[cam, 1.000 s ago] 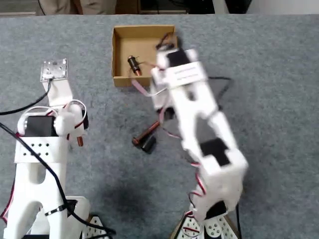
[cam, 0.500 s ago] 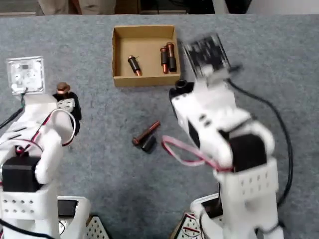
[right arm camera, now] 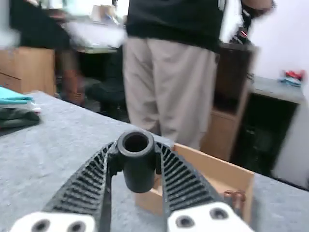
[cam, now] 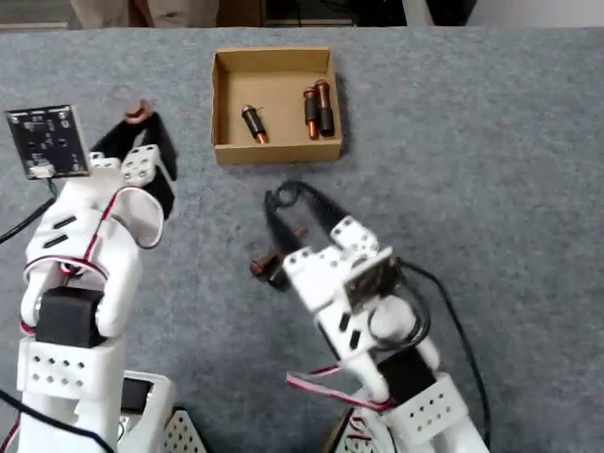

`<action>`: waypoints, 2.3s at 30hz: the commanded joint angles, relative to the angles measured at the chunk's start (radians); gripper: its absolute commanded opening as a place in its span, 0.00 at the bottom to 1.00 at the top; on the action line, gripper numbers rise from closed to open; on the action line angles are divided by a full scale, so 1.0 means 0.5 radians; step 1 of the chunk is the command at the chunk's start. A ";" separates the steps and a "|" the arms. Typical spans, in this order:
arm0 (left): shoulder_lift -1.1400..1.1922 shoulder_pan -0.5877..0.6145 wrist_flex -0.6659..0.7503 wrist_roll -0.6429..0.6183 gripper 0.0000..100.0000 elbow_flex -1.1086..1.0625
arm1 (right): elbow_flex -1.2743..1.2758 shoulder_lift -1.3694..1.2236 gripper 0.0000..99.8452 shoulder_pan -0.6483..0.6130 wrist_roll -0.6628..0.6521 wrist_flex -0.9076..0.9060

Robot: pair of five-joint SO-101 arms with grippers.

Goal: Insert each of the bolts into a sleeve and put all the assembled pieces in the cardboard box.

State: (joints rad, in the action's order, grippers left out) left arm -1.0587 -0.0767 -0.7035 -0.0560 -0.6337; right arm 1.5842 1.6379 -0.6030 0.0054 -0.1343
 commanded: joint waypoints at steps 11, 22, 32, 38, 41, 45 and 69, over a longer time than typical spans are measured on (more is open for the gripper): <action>-0.029 -0.703 -0.132 -0.043 0.02 0.307 | 0.219 0.321 0.00 -0.063 0.420 -0.463; -0.044 -0.942 -0.218 0.273 0.02 0.138 | 0.219 0.321 0.00 -0.063 0.341 -0.786; -0.044 -1.083 -0.476 0.405 0.02 0.055 | 0.219 0.324 0.00 -0.063 0.147 -0.899; -0.044 -1.083 -0.473 0.405 0.02 -0.040 | 0.219 0.324 0.00 -0.063 0.163 -0.902; -0.044 -1.083 -0.470 0.396 0.02 -0.043 | 0.219 0.324 0.00 -0.063 0.163 -0.902; -0.044 -1.028 -0.313 0.390 0.02 -0.144 | 0.219 0.324 0.00 -0.063 0.163 -0.902; -0.526 -0.905 0.006 0.276 0.02 -0.681 | 0.222 0.327 0.00 -0.063 0.218 -0.899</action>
State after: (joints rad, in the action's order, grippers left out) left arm -1.3057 -0.5263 -0.7281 0.0944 -0.9820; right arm 1.6932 1.7898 -0.6245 0.0852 -0.5823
